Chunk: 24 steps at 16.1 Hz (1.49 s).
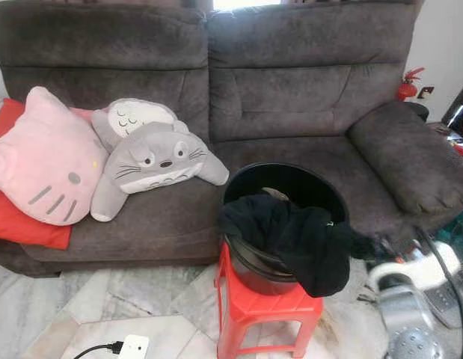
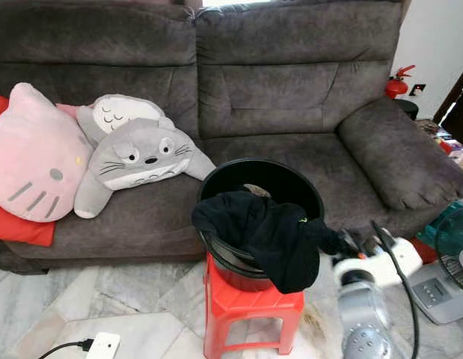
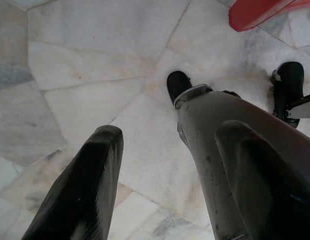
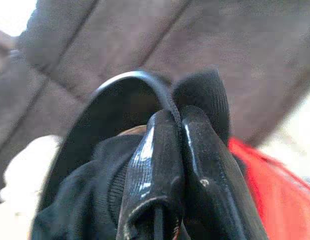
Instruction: Hang hanger
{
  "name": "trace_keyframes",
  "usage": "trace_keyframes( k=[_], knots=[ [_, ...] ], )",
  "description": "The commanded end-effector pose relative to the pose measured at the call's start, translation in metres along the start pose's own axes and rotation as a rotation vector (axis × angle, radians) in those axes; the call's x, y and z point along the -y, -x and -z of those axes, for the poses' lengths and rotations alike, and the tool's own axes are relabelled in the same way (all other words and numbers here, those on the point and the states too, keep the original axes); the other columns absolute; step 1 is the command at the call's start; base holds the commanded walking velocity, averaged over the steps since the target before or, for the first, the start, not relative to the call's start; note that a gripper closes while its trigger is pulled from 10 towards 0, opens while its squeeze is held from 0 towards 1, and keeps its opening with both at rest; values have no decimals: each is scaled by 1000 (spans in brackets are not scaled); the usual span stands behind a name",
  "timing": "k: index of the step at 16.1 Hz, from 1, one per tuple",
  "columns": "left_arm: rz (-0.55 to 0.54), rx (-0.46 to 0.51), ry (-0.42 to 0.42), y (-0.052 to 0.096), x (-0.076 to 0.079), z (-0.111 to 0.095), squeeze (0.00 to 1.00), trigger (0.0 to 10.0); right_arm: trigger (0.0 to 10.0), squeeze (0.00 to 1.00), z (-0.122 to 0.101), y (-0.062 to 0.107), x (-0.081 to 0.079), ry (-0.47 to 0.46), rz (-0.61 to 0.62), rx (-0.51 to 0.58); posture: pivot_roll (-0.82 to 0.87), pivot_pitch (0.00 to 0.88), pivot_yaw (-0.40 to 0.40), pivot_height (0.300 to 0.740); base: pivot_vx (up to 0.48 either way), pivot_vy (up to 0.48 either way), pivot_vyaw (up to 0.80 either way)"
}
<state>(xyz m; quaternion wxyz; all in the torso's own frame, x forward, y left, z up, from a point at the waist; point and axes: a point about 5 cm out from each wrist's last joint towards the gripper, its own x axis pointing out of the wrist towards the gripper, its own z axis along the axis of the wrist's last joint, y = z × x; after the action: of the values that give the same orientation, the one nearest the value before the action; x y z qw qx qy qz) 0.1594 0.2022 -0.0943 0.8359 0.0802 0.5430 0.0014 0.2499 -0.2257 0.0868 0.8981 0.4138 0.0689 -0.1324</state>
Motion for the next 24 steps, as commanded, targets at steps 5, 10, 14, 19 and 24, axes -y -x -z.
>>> trace_keyframes(
  k=[5,10,14,19,24],
  knots=[
    [-13,-19,-17,0,-3,4,0,10000,0,0,-22,-32,-49,-1,-206,86,-196,0,-24,740,0,0,0],
    [-15,-19,-13,0,-3,5,0,10000,0,0,-47,-40,-81,18,-334,162,-192,0,-26,740,0,0,0],
    [-11,-24,-23,0,-3,6,0,10000,0,0,-29,-10,-34,1,-164,157,-215,0,-18,740,0,0,0],
    [-8,-21,-31,0,-3,5,0,10000,0,0,-13,2,3,1,-30,103,-212,0,-18,740,0,0,0],
    [-14,-23,-28,1,-5,5,0,10000,4980,0,-5,-2,8,3,11,77,-206,0,-17,740,0,0,0]
  ],
)
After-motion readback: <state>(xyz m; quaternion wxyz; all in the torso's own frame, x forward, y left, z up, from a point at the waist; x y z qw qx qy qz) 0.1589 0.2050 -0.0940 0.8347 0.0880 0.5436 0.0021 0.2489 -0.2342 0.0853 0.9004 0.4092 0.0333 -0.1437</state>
